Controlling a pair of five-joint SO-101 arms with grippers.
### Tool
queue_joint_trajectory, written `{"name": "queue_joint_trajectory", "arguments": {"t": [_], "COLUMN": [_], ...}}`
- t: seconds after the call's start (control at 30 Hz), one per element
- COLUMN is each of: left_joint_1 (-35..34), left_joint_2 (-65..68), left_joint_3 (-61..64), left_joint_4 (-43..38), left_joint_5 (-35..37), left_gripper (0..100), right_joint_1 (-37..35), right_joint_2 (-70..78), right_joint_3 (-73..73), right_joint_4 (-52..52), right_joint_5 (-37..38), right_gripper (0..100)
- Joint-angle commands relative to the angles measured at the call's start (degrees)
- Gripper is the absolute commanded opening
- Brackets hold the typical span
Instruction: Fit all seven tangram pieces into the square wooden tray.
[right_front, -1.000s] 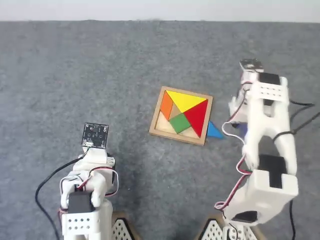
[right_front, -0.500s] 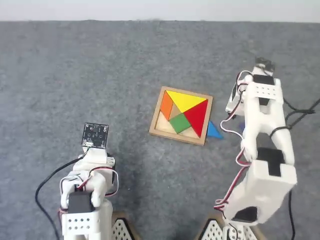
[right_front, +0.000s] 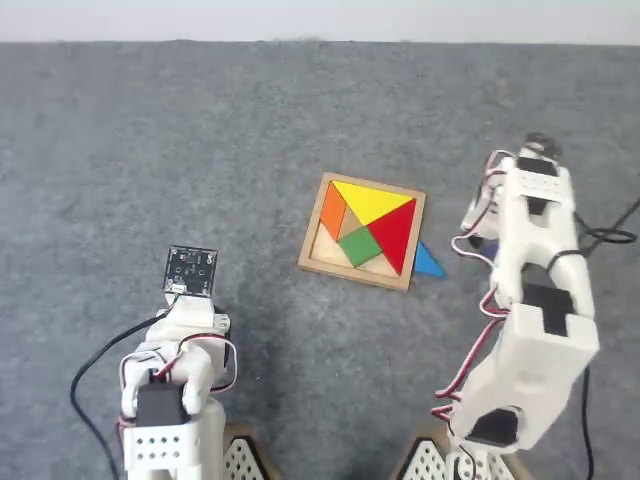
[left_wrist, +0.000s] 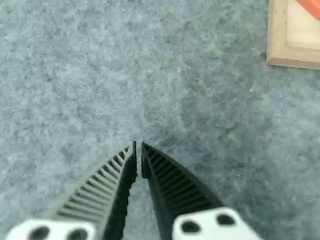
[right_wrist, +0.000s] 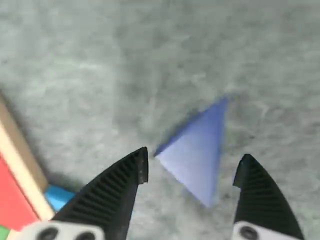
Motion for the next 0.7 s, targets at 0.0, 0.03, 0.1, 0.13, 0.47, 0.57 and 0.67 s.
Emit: {"name": "queue_joint_trajectory", "arguments": {"t": [0.0,0.03,0.1,0.13,0.47,0.57,0.67], "left_joint_1": [0.3,0.3,0.3,0.3,0.3,0.3,0.3], "left_joint_2": [-1.0,-1.0,-1.0,-1.0,-1.0,-1.0,-1.0], "left_joint_3": [-0.6,-0.6,-0.6,-0.6,-0.6,-0.6,-0.6], "left_joint_4": [0.2,0.2,0.2,0.2,0.2,0.2,0.2], "left_joint_5": [-0.1,-0.1,-0.1,-0.1,-0.1,-0.1,-0.1], "left_gripper": [2,2,2,2,2,2,2], "right_joint_1": [2.2,2.2,2.0,1.5,-2.4,-2.1,-2.0], "right_joint_2": [-4.1,-3.6,-2.2,-1.3,0.9,1.0,1.1], "right_joint_3": [-0.9,0.0,0.7,0.6,0.6,0.6,1.2], "right_joint_4": [-1.7,-2.7,-3.8,-3.7,-3.9,-3.8,-3.4], "right_joint_5": [-0.5,-0.4,-0.3,-0.2,-0.4,-0.4,-0.3], "right_gripper": [28.5,28.5,28.4,28.4,28.4,28.4,26.8]}}
